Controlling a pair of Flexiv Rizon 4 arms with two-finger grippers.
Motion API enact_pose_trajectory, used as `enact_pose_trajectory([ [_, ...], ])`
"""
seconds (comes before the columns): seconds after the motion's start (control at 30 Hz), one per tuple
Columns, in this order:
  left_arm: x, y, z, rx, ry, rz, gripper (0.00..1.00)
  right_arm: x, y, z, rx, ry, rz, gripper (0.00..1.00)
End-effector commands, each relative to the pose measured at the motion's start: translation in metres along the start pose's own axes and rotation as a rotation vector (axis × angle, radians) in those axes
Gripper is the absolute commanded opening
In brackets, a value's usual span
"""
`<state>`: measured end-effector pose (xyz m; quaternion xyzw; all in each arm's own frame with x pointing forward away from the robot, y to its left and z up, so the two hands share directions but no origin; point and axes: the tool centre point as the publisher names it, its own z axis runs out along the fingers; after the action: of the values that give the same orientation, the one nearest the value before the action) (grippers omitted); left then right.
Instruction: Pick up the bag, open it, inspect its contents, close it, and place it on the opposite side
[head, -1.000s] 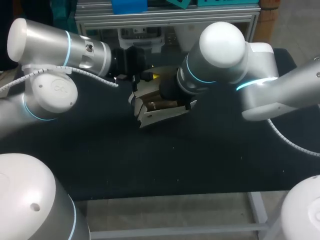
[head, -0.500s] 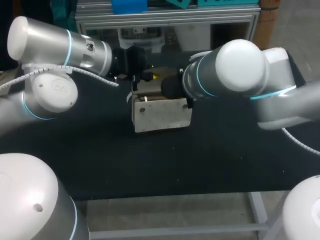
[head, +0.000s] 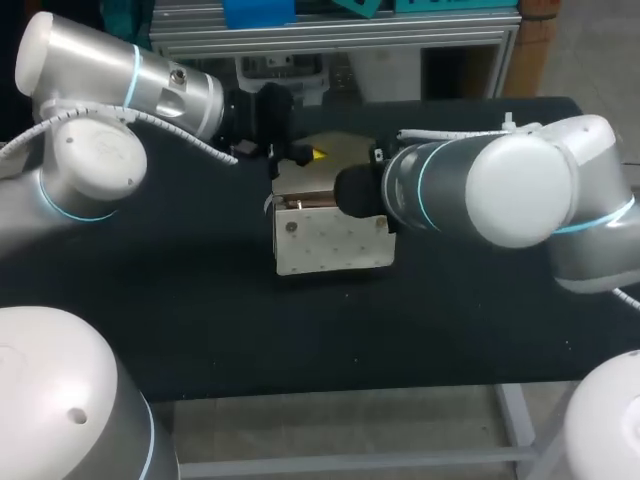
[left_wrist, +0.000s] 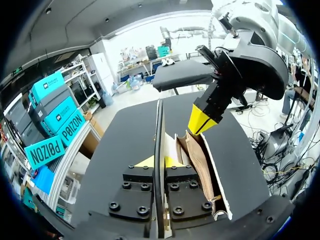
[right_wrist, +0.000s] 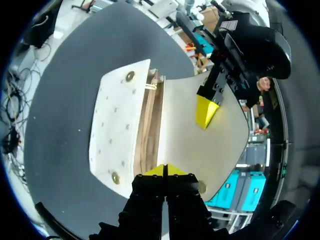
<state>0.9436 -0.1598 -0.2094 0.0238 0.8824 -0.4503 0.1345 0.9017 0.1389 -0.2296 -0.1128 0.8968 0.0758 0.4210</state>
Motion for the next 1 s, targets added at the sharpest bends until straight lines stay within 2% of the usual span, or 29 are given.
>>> enact_pose_trajectory([
  [0.03, -0.015, 0.013, 0.015, 0.036, 0.104, -0.050, 0.00, 0.019, -0.007, -0.027, 0.006, -0.063, 0.003, 0.00],
  [0.27, -0.032, 0.045, 0.056, 0.031, 0.171, -0.147, 0.00, 0.046, -0.010, -0.025, 0.014, -0.028, 0.013, 0.00],
  [0.43, -0.047, 0.062, 0.075, 0.011, 0.152, -0.174, 0.00, 0.063, -0.013, -0.020, 0.007, -0.004, 0.027, 0.00],
  [0.67, -0.053, 0.080, 0.084, -0.006, 0.089, -0.130, 0.00, 0.083, -0.013, -0.013, 0.001, 0.011, 0.027, 0.00],
  [0.9, -0.052, 0.101, 0.095, -0.043, 0.080, -0.103, 0.00, 0.104, -0.011, 0.003, 0.008, -0.002, 0.007, 0.00],
  [1.0, -0.052, 0.109, 0.098, -0.056, 0.086, -0.109, 0.00, 0.112, -0.011, 0.008, 0.011, -0.009, 0.004, 0.11],
])
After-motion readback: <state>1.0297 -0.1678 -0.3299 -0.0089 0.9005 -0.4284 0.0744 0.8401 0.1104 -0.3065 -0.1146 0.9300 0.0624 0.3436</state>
